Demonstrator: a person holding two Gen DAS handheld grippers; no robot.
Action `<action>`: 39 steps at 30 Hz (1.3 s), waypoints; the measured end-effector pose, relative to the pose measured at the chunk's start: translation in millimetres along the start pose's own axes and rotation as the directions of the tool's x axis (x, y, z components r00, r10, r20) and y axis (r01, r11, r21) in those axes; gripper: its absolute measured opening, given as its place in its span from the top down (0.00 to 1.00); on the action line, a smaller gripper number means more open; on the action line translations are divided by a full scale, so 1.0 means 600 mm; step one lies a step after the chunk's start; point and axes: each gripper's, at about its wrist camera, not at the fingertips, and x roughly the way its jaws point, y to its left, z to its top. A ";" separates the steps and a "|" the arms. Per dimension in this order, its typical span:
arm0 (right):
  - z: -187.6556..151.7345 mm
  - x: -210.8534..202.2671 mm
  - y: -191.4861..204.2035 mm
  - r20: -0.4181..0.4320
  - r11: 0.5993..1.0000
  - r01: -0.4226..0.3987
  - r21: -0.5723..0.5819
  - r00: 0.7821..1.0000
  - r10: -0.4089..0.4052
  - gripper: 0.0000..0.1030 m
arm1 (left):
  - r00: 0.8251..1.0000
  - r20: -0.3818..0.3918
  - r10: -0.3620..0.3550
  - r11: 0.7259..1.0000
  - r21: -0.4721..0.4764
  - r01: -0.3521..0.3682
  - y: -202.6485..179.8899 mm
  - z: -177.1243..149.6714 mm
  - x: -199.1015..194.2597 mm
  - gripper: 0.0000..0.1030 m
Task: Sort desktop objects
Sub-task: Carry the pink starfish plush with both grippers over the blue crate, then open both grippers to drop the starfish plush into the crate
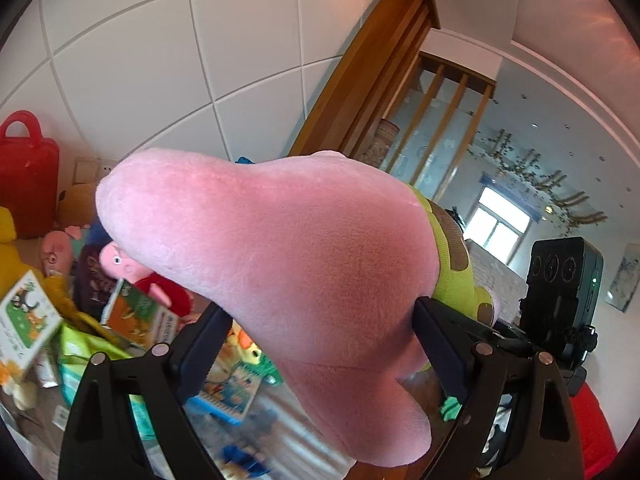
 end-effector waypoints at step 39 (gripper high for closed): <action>0.182 0.035 -0.807 0.059 0.991 0.029 0.129 0.998 -0.037 0.04 | 0.981 -0.087 0.176 0.976 0.147 -0.162 -0.277 0.187 0.758 0.00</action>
